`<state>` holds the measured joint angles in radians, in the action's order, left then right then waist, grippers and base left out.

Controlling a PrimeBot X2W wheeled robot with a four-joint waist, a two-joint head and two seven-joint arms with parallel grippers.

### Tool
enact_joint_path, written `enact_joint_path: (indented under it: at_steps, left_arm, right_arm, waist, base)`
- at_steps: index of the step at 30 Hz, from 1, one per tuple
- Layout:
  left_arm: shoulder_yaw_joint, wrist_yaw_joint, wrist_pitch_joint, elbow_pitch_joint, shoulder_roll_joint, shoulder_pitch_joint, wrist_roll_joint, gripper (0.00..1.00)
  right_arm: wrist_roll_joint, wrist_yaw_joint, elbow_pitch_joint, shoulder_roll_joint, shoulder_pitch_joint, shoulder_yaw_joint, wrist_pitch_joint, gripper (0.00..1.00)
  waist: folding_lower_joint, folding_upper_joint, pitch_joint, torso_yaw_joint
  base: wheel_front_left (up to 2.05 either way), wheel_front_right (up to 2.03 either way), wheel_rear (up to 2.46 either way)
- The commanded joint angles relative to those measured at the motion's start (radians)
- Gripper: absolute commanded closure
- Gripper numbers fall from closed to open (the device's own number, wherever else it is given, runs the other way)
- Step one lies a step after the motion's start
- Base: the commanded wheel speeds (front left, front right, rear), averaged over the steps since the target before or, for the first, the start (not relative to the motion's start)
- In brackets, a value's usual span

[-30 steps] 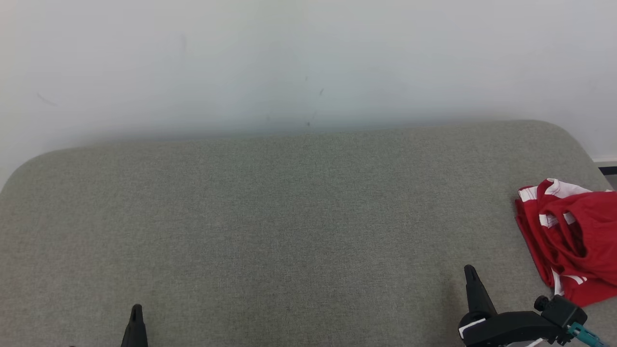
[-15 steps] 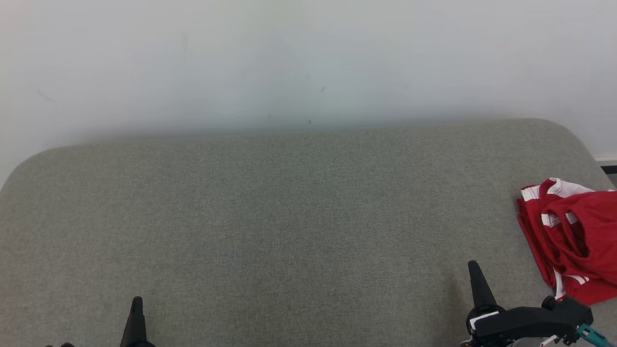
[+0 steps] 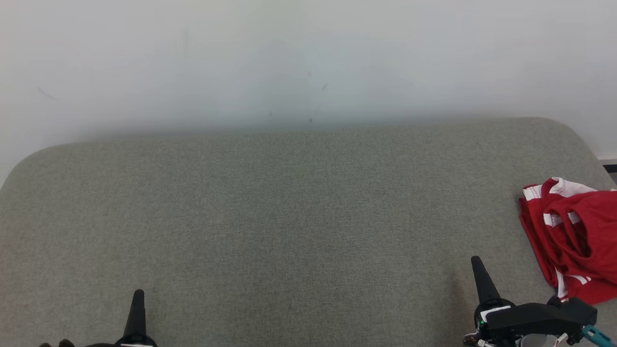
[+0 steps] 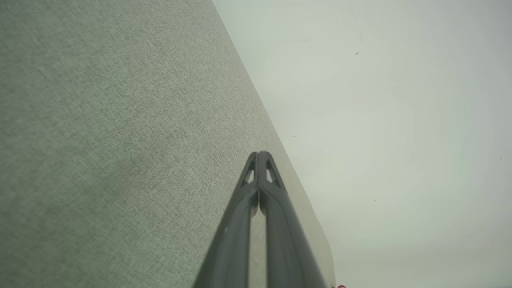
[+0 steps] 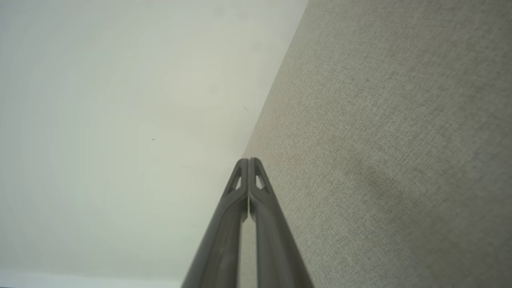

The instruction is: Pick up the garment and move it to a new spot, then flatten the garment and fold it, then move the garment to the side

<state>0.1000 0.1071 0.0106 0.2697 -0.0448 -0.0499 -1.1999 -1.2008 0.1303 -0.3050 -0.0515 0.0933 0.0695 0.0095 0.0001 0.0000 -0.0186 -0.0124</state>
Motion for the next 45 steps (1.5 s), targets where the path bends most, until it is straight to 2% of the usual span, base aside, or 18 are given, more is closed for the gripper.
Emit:
enact_joint_path:
  at_steps: [1, 45]
  left_arm:
    - [0.003, 0.007, 0.005, -0.013, -0.006, -0.023, -0.027, 1.0]
    - [0.014, 0.025, 0.095, -0.025, -0.008, -0.059, -0.371, 1.0]
  right_arm:
    - [-0.022, 0.001, 0.013, 0.001, 0.016, 0.004, 0.005, 1.0]
    - [-0.367, 0.001, 0.057, 0.002, 0.018, 0.041, 0.096, 1.0]
  waist:
    - [-0.0001, 0.0, 0.0, 0.0]
    - [-0.0001, 0.0, 0.019, 0.011]
  base:
    - [0.0, 0.0, 0.0]
    - [0.0, 0.0, 0.0]
